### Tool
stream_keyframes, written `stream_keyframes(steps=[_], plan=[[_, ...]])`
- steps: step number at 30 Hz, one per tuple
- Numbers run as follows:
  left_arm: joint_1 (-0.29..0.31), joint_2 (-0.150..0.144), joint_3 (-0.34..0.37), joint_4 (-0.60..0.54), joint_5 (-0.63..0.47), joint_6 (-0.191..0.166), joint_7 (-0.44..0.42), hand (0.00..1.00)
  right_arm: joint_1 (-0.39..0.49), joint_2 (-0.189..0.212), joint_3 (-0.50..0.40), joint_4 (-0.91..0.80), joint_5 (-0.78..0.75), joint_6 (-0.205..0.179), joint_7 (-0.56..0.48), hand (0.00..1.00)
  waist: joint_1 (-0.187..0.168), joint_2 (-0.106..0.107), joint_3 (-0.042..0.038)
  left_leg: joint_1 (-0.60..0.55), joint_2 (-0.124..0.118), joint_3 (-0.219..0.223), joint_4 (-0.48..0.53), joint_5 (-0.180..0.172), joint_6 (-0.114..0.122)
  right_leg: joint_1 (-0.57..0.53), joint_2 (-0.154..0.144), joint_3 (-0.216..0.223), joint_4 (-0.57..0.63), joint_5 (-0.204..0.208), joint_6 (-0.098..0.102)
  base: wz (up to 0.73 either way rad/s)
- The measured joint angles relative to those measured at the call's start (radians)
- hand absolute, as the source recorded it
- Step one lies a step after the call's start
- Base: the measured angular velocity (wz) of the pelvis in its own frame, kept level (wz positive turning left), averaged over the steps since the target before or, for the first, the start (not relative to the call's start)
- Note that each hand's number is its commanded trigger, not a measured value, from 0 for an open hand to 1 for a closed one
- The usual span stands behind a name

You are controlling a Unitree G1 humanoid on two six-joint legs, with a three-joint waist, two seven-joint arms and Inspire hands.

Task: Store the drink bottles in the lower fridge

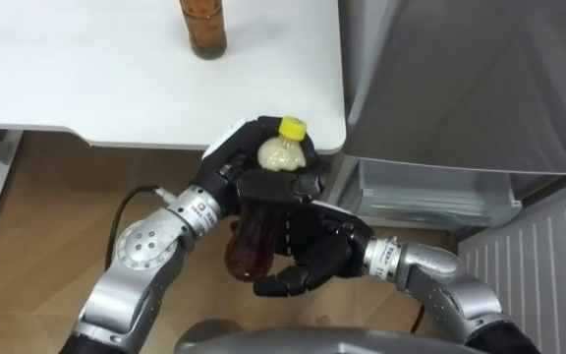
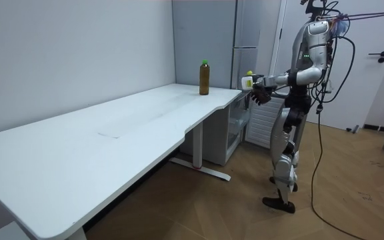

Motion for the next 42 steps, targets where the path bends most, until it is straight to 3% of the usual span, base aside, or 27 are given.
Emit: stream_keyframes(steps=[5, 20, 21, 23, 42], plan=[[0.0, 0.0, -0.048, 0.001, -0.003, 0.0, -0.003, 1.0, 0.0, -0.008, 0.016, 0.007, 0.0, -0.001, -0.048, 1.0, 0.002, 0.0, -0.002, 0.0, 0.0, 0.001, 0.0, 0.0, 0.0, 0.0, 0.0, 0.0, 0.0, 0.0, 0.0, 0.0], [0.0, -0.01, -0.073, 0.029, -0.075, 0.001, 0.008, 1.0, -0.013, -0.013, 0.06, 0.007, 0.009, -0.01, -0.074, 1.0, 0.002, -0.008, -0.0022, -0.001, 0.002, 0.003, 0.009, 0.0, 0.0, -0.002, 0.0, 0.001, 0.009, 0.0, 0.0, 0.0], [0.0, -0.009, -0.073, 0.029, -0.078, 0.001, 0.008, 0.76, -0.013, -0.013, 0.062, 0.007, 0.012, -0.01, -0.075, 1.0, 0.001, -0.008, -0.0019, -0.001, 0.002, 0.003, 0.009, 0.0, 0.0, -0.003, 0.0, 0.001, 0.014, 0.0, 0.0, 0.0], [0.0, -0.009, -0.074, 0.029, -0.079, 0.001, 0.008, 0.0, -0.013, -0.013, 0.065, 0.007, 0.017, -0.01, -0.076, 1.0, 0.001, -0.008, -0.0016, -0.001, 0.002, 0.003, 0.008, 0.0, 0.0, -0.003, 0.0, 0.002, 0.015, 0.0, 0.0, 0.0], [-0.016, 0.006, -0.039, 0.029, -0.08, -0.01, 0.012, 0.0, -0.008, -0.025, 0.067, 0.007, 0.104, -0.001, -0.075, 1.0, -0.001, -0.001, -0.0036, -0.017, 0.003, 0.003, 0.013, 0.0, 0.0, -0.017, 0.0, 0.002, 0.018, 0.001, -0.001, 0.0]])
